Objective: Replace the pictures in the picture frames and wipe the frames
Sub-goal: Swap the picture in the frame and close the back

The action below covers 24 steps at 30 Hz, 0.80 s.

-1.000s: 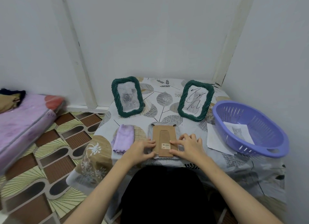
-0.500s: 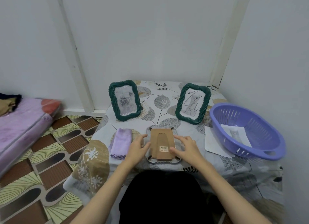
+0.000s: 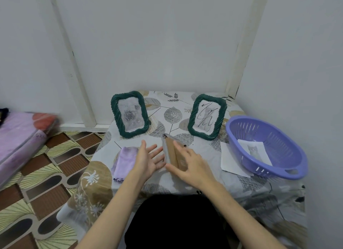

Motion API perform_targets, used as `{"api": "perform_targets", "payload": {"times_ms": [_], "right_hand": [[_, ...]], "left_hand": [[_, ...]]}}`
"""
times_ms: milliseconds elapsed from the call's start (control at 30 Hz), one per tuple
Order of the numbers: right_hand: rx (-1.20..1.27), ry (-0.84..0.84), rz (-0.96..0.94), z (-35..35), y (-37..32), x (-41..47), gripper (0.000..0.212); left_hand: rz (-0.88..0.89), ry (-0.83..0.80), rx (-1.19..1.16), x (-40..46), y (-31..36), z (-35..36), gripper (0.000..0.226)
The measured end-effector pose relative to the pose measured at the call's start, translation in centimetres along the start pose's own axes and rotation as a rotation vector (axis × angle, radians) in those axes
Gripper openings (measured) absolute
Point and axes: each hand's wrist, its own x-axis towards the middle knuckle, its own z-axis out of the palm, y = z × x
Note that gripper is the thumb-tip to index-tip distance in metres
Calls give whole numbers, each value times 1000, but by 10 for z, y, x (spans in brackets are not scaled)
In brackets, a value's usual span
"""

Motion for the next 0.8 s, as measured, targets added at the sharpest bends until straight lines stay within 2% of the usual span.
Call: {"api": "perform_targets", "payload": {"times_ms": [100, 200, 267, 333, 400, 433, 500, 567, 633, 733, 800], "right_hand": [[-201, 28, -110, -3, -13, 0, 72], [-257, 87, -105, -10, -9, 6, 64], [-171, 153, -99, -20, -7, 5, 69], [62, 231, -19, -29, 0, 6, 70], [397, 255, 153, -33, 11, 9, 63], [534, 239, 228, -31, 17, 10, 60], [654, 156, 283, -24, 25, 7, 60], [652, 68, 243, -15, 32, 1, 66], [601, -21, 224, -9, 42, -4, 80], [397, -79, 245, 1, 57, -9, 95], [197, -109, 287, 6, 62, -13, 92]], "left_hand": [[3, -98, -90, 2, -3, 9, 60], [30, -169, -66, 0, -6, 12, 55], [69, -146, 86, -2, -12, 10, 46], [142, -108, 402, -4, -22, 6, 44], [253, -116, 791, -3, -33, -2, 59], [293, -134, 957, -4, -37, -6, 74], [330, -137, 1282, -5, -41, -12, 109], [323, -117, 1556, -6, -41, -15, 128], [315, -103, 1707, -4, -39, -21, 136], [320, -149, 1763, 0, -32, -28, 149], [325, -200, 1771, 2, -28, -28, 153]]}}
